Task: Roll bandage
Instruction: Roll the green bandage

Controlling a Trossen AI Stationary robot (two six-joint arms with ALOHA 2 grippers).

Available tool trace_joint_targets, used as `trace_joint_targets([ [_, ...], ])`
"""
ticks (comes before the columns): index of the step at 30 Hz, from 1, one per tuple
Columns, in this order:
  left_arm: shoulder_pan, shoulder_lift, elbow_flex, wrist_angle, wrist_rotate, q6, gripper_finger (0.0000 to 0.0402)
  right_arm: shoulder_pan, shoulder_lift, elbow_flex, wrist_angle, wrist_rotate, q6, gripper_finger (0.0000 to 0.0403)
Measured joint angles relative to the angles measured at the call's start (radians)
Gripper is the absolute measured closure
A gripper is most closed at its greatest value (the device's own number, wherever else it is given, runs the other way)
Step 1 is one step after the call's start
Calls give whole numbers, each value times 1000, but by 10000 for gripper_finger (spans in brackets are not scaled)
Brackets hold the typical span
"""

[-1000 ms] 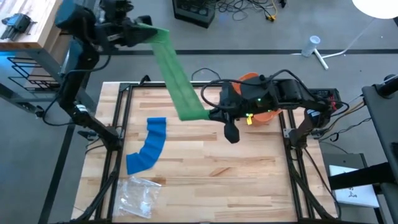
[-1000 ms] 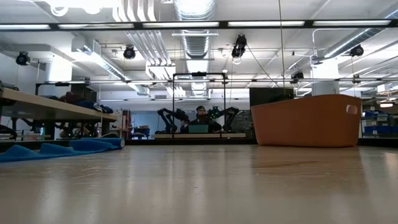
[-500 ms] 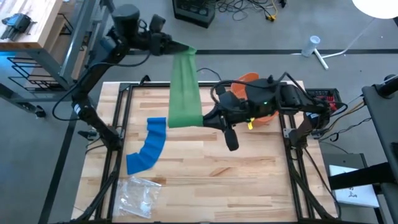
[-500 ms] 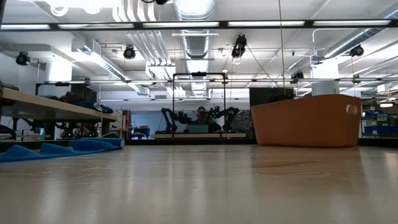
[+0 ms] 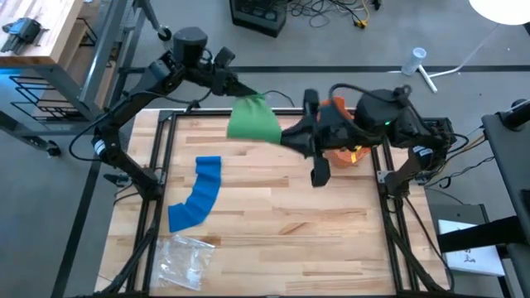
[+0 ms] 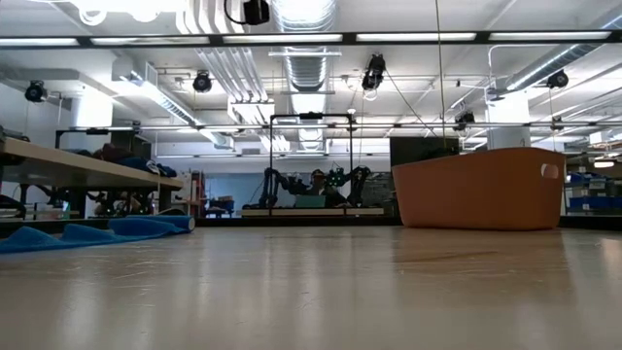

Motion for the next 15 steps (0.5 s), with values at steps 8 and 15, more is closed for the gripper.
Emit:
trace_joint_targets([
  [8, -138, -37, -43, 8, -3, 43, 314, -27, -20, 1, -1, 62, -80, 401],
  [15, -227, -40, -43, 50, -2, 87, 204, -66, -21, 1, -1, 62, -80, 400],
])
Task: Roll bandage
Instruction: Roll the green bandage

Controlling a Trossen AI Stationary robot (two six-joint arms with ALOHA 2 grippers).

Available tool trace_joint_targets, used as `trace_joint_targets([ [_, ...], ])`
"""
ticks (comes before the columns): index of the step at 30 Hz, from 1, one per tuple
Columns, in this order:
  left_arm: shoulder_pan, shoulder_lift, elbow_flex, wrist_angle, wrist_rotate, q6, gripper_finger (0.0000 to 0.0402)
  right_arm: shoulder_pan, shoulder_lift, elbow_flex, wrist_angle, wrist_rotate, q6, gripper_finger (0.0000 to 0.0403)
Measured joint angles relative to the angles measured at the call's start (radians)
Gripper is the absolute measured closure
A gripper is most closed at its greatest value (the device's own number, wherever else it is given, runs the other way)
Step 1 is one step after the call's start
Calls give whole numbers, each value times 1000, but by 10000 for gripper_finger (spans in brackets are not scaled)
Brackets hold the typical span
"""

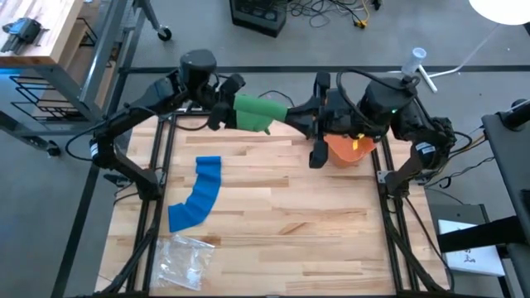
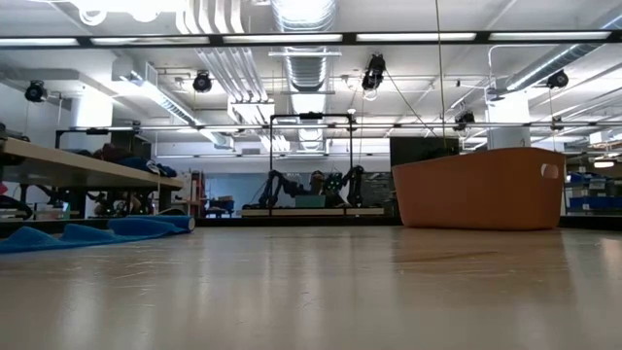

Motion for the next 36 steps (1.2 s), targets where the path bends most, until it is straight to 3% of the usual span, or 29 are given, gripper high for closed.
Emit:
trace_joint_targets([
  [9, 17, -5, 0, 35, -13, 26, 83, -6, 0, 0, -7, -6, 1, 400],
  [15, 56, -5, 0, 111, -12, -47, 36, -1, 0, 0, -7, -38, 22, 400],
  [19, 80, -5, 0, 167, 30, -333, 22, -1, 0, 0, -8, -49, 45, 400],
  [24, 79, -7, 0, 160, 57, -540, 20, -1, 0, 0, -8, -49, 46, 400],
  [29, 90, -10, 0, 126, 84, -597, 20, 4, 0, 0, -8, -51, 46, 400],
  [36, 213, 8, 0, 155, 39, -692, 20, 9, 6, 0, -17, -70, 58, 400],
])
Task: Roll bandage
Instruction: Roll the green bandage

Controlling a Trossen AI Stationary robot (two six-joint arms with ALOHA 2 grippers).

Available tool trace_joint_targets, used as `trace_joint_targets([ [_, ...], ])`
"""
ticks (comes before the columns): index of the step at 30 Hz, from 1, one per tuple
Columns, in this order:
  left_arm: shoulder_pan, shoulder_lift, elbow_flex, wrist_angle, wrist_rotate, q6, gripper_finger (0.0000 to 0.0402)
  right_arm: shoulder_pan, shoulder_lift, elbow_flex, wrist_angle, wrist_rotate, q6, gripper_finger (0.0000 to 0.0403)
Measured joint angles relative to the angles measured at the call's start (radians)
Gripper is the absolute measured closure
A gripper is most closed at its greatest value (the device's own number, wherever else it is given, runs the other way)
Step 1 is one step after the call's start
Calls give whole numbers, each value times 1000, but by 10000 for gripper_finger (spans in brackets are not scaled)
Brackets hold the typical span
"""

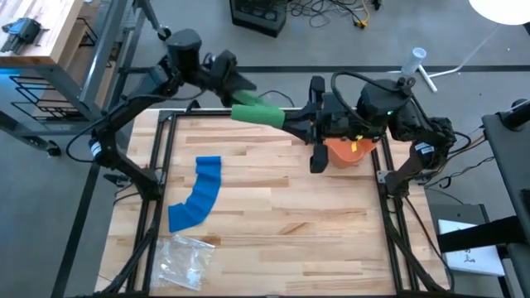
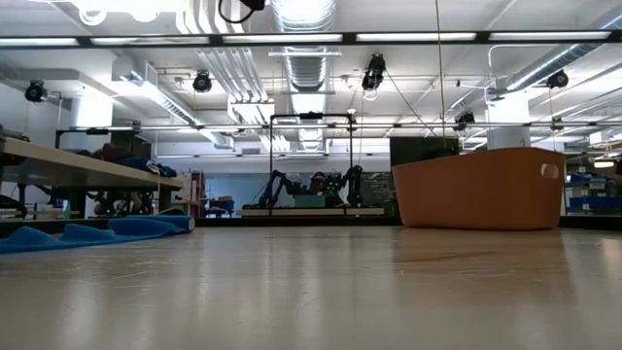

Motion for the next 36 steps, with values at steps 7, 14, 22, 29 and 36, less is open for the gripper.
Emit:
trace_joint_targets([
  [7, 57, -8, 0, 67, -25, -86, 20, 8, 0, 0, 4, -32, 3, 400],
  [14, 64, -15, 35, 100, -40, 4, 20, 8, 0, 0, 3, -42, 25, 400],
  [22, 99, -47, 34, 221, -50, 241, 20, 7, -4, 0, 6, -35, 67, 400],
  [29, 17, -147, 1, 207, -121, 595, 20, 7, -10, 0, 44, -32, 78, 400],
  [36, -108, -258, -165, 239, -246, 758, 20, 7, -37, 0, 87, -32, 115, 400],
])
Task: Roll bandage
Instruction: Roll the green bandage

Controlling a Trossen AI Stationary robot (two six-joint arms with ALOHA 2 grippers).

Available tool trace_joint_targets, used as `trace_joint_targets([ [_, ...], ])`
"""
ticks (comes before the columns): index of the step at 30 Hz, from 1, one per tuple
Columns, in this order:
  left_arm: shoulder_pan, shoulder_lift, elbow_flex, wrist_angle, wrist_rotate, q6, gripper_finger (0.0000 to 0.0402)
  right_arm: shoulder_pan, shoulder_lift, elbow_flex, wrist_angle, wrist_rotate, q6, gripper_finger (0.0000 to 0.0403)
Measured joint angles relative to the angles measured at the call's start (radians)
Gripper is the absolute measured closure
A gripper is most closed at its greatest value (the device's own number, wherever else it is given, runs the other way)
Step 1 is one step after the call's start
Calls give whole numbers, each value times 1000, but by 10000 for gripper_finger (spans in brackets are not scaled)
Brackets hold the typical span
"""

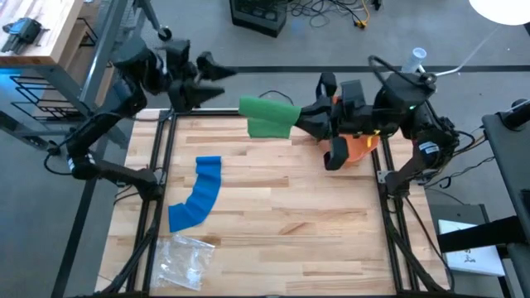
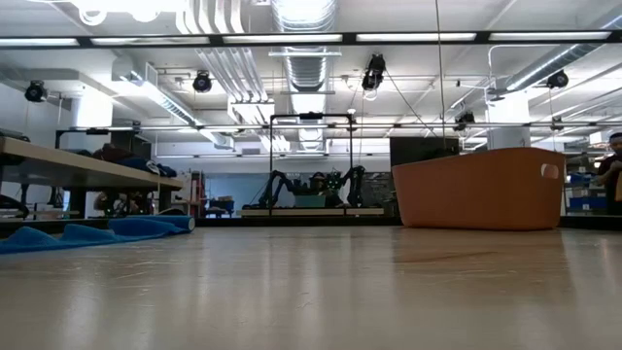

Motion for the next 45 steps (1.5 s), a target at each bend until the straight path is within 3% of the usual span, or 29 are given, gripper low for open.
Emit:
trace_joint_targets([
  [6, -125, 14, -156, 210, -72, 3, 20, -9, -15, 0, -2, 0, -10, 400],
  [11, -152, 84, -203, 325, -109, -41, 20, -27, -21, 0, -3, 3, 8, 400],
  [16, -153, 90, -200, 335, -36, -38, 20, -26, -22, 0, -10, 3, 5, 400],
  [25, -153, 49, -200, 288, -19, 50, 34, -27, -46, 0, -33, 55, 4, 400],
  [31, -164, 64, -202, 277, -21, 111, 57, -26, -58, 0, -33, 53, 0, 400],
  [36, -176, 96, -200, 284, -106, 160, 79, -27, -54, 0, -34, 52, -25, 400],
  [45, -195, 142, -200, 320, -69, 118, 110, -27, -52, 0, -34, 52, -62, 400],
])
